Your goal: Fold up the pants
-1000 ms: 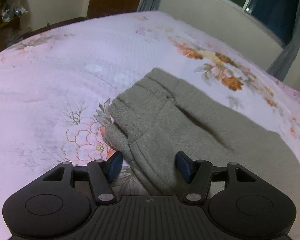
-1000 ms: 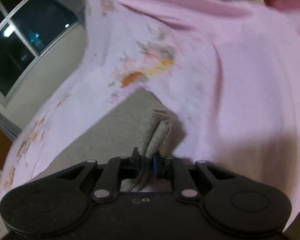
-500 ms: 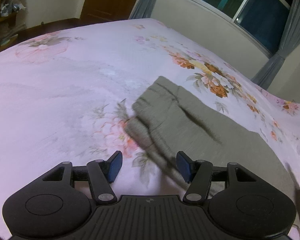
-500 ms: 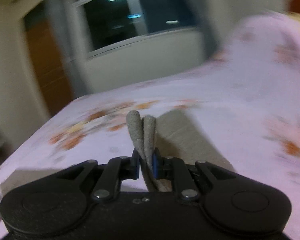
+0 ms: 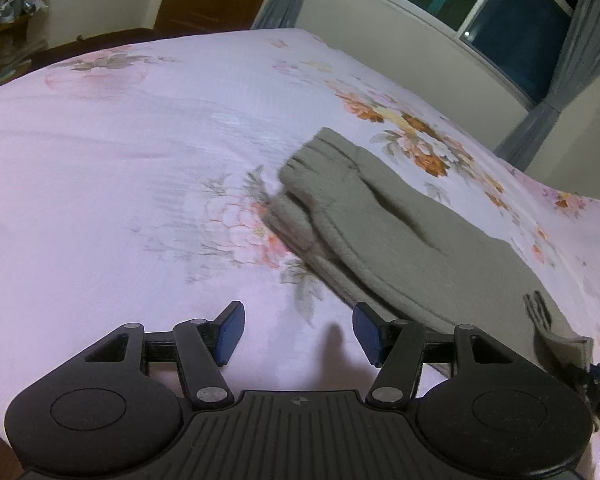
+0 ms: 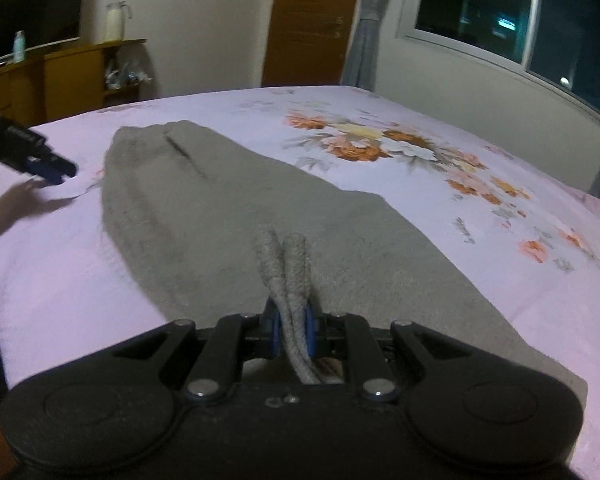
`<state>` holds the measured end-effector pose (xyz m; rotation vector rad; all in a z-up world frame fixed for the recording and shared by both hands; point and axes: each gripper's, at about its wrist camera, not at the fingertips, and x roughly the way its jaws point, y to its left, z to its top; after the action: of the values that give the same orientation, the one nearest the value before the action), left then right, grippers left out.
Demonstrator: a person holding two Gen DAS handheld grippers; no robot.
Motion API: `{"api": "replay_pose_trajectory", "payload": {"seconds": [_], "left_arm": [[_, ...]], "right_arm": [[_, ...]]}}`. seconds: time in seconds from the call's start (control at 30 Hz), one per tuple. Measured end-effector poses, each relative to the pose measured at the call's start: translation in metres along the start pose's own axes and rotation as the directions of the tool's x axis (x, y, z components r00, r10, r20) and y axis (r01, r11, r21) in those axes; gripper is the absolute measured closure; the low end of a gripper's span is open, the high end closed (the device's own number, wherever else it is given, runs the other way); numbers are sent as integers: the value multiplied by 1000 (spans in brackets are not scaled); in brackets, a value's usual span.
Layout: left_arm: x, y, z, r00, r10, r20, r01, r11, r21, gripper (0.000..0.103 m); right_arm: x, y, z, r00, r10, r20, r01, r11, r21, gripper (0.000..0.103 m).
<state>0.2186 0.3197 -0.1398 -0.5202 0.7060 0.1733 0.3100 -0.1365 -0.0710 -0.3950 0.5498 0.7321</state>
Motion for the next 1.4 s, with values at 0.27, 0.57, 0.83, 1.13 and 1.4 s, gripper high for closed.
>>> {"api": "replay_pose_trajectory", "payload": {"seconds": [0.27,0.57,0.83,1.13,1.4], "left_arm": [[-7,-60,0,989,-145,11,143,986,81,44],[53,-167,-26,814,-521,-257,520,851,-77,44],[113,-194,-49,725,-579,-372,515,815,-265,52],[81,-206,-63,777,-558,-290,554,826,-105,85],[83,-194,-69,816,-511,-270,510,856,-82,81]], "right_arm": [[-19,13,-7,985,160,65,-168,975,143,64],[-109,-57,-69,985,-148,90,90,881,464,82],[-133,-93,-121,960,-278,-33,238,751,616,81],[-127,-99,-136,963,-261,-63,236,709,664,86],[-118,-93,-137,964,-246,-102,254,732,633,86]]}}
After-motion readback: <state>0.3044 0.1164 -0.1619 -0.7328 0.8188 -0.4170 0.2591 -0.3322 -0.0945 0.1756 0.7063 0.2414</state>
